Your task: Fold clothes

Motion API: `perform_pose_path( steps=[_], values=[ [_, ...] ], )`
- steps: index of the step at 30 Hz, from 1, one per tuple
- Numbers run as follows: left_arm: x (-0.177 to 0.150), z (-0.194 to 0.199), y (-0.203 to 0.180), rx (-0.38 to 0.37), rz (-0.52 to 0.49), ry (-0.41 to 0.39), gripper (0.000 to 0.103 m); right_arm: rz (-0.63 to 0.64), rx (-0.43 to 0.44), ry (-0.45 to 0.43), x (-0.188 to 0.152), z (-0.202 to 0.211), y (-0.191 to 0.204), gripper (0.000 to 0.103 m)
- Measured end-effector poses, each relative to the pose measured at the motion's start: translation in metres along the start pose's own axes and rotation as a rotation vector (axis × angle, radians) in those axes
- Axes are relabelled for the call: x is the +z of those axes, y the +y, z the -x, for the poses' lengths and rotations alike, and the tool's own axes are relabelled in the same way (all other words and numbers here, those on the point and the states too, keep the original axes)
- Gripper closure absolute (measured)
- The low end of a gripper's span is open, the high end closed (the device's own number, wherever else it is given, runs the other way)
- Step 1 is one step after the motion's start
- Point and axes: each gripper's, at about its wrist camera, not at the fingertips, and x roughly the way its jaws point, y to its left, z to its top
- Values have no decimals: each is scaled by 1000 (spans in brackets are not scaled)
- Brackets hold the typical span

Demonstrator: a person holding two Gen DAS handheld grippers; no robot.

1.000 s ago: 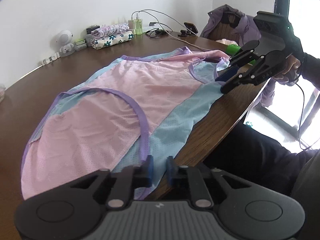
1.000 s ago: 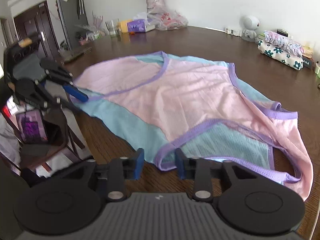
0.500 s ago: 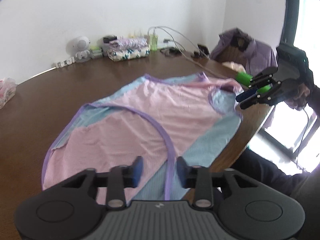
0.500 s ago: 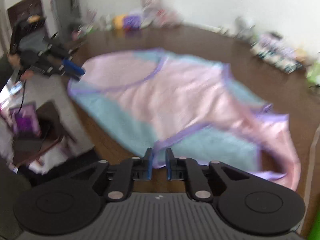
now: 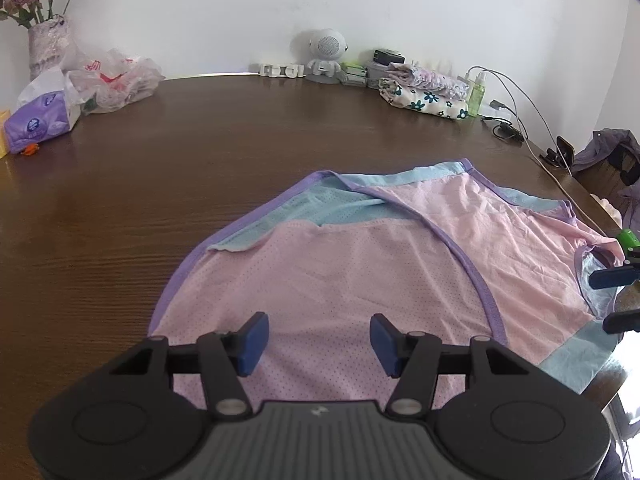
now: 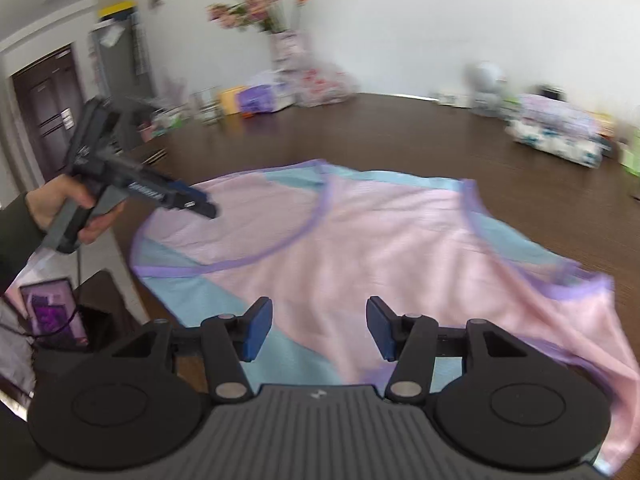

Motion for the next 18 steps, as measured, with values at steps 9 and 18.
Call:
perform_pose_path(
  steps=[9,18],
  values=[
    [21,-20,20,10,-30,-6,50,183,-52,70,37,-81,80,51],
    [10,-7,51,45,78,-45,49,244,6,112,33,-96,111,67]
  ],
)
